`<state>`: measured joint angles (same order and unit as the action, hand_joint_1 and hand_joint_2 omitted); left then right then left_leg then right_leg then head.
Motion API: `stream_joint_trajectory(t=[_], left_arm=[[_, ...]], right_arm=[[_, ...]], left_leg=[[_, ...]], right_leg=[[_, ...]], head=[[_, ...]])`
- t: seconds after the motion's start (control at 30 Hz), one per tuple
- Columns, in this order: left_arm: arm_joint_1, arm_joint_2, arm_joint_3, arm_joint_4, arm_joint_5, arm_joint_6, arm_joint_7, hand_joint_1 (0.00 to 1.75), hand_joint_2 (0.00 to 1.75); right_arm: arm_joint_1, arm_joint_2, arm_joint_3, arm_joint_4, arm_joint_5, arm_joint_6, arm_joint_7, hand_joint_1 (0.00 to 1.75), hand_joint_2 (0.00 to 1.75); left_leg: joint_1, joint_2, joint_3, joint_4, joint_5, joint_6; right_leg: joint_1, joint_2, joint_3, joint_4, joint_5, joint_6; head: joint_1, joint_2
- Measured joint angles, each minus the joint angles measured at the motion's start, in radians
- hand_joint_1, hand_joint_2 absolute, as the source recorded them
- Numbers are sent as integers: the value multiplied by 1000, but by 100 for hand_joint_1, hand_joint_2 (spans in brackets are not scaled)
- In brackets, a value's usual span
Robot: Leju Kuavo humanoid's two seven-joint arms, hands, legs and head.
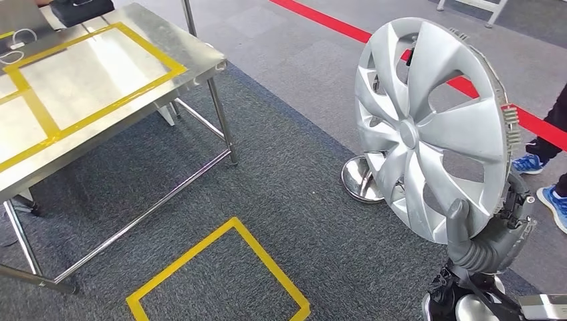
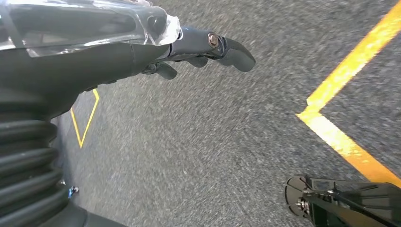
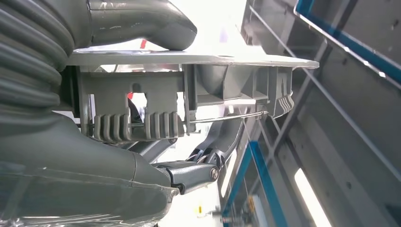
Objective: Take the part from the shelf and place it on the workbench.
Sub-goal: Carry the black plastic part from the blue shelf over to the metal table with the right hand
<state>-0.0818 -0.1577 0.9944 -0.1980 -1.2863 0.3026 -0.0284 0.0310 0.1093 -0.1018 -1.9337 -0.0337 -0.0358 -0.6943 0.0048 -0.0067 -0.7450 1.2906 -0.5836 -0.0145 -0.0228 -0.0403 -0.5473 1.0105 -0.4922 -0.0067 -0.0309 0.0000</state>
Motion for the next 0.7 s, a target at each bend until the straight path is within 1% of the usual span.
stream_joint_trajectory(t=[0.03, 0.07, 0.1, 0.13, 0.17, 0.2, 0.23, 0.27, 0.3, 0.33, 0.37, 0.4, 0.43, 0.47, 0.5, 0.53, 0.57, 0.6, 0.63, 0.67, 0.7], left_arm=[[1, 0, 1, 0, 0, 0, 0, 0, 175], [1, 1, 1, 0, 1, 1, 0, 0, 175], [1, 2, 2, 0, 3, 2, 0, 0, 175], [0, 2, 2, 0, 5, 2, 0, 0, 175], [-1, 2, 2, 0, 7, 3, 0, 0, 175], [-3, 2, 3, 0, 9, 4, 1, 0, 175], [-3, 3, 3, 0, 10, 6, 3, 0, 175], [-2, 3, 4, 0, 10, 8, 5, 0, 175], [-1, 3, 5, 0, 11, 9, 7, 0, 175], [-1, 3, 6, 0, 11, 10, 8, 0, 175], [-2, 2, 7, 0, 11, 11, 8, 0, 175], [-3, 1, 8, 0, 12, 11, 9, 0, 175], [-4, 0, 9, 0, 12, 11, 9, 0, 175], [-4, 0, 9, 0, 12, 11, 9, 0, 175], [-3, -1, 10, 0, 12, 11, 9, 0, 175], [-3, -1, 10, 0, 12, 11, 9, 0, 175], [-3, -1, 11, 0, 12, 11, 9, 0, 175], [-2, -2, 12, 0, 12, 11, 9, 0, 175], [-3, -2, 13, 0, 12, 11, 9, 0, 175], [-3, -2, 14, 0, 12, 11, 9, 0, 175], [-3, -2, 15, 0, 12, 11, 9, 0, 175]], right_arm=[[0, 0, 0, 0, 2, 0, 0, 175, 175], [-1, 0, 0, 0, 2, 0, 0, 175, 175], [-2, 0, 0, 0, 1, 0, 0, 175, 175], [-4, 0, -1, 0, -1, 0, 0, 175, 175], [-8, -1, -1, 0, -2, 1, 0, 175, 175], [-13, -1, -1, 2, -3, 1, 0, 175, 175], [-19, -1, -1, 3, -4, 2, 0, 175, 175], [-24, -1, 0, 5, -5, 2, 0, 175, 175], [-29, -2, 0, 7, -6, 3, 0, 175, 175], [-33, -2, 0, 8, -6, 4, 0, 175, 175], [-35, -3, 0, 9, -7, 4, 0, 175, 175], [-37, -3, 0, 10, -8, 4, 0, 175, 175], [-37, -4, 0, 12, -9, 4, 0, 175, 175], [-37, -4, 0, 15, -10, 4, 0, 175, 175], [-36, -4, 0, 18, -10, 4, 0, 175, 175], [-36, -4, 0, 21, -11, 4, 0, 175, 175], [-37, -4, 0, 22, -11, 4, 0, 175, 175], [-38, -4, 0, 23, -11, 4, 0, 175, 175], [-39, -4, 0, 24, -11, 4, 0, 175, 175], [-39, -4, 0, 24, -11, 4, 0, 175, 175], [-40, -4, 0, 26, -11, 4, 0, 175, 175]], left_leg=[[1, 5, 15, -29, 22, 0], [1, 15, 49, -93, 55, 1], [-1, 38, 91, -170, 82, 3], [-4, 56, 126, -233, 101, 7], [-7, 69, 148, -271, 109, 11], [-11, 73, 155, -285, 108, 17], [-13, 61, 154, -285, 109, 22], [-11, 50, 155, -286, 111, 28], [-8, 39, 156, -288, 113, 34], [-4, 28, 159, -290, 115, 40], [0, 18, 161, -292, 117, 45], [0, 6, 160, -292, 118, 47], [0, -6, 160, -291, 118, 49], [0, -20, 160, -291, 118, 49], [0, -35, 160, -290, 118, 49], [1, -50, 161, -289, 117, 49], [2, -65, 162, -288, 117, 48], [3, -79, 162, -285, 115, 45], [3, -93, 159, -281, 114, 39], [3, -104, 155, -278, 113, 33], [3, -115, 151, -278, 114, 27]], right_leg=[[0, -13, 2, 0, -2, 1], [0, -25, 5, 0, -4, 3], [1, -37, 9, 0, -7, 6], [4, -46, 12, 0, -10, 11], [6, -55, 15, 1, -13, 16], [8, -64, 17, 1, -15, 21], [9, -73, 20, -1, -17, 26], [7, -78, 22, -1, -19, 32], [5, -67, 22, 5, -26, 37], [4, -46, 15, 26, -41, 42], [2, -18, -4, 70, -67, 46], [2, 10, -34, 134, -98, 47], [2, 24, -70, 207, -127, 48], [2, 31, -103, 268, -144, 48], [2, 33, -121, 294, -142, 47], [1, 35, -119, 278, -120, 46], [0, 40, -96, 221, -81, 45], [-4, 60, -64, 146, -46, 46], [-8, 83, -36, 81, -22, 46], [-10, 101, -18, 37, -8, 45], [-10, 114, -11, 19, -8, 43]], head=[[0, 0], [0, 0], [0, 0], [1, 0], [1, 0], [2, 0], [3, 0], [3, 0], [4, 0], [6, 0], [9, 0], [13, 0], [14, 0], [15, 0], [15, 0], [15, 0], [15, 0], [15, 0], [15, 0], [15, 0], [15, 0]])
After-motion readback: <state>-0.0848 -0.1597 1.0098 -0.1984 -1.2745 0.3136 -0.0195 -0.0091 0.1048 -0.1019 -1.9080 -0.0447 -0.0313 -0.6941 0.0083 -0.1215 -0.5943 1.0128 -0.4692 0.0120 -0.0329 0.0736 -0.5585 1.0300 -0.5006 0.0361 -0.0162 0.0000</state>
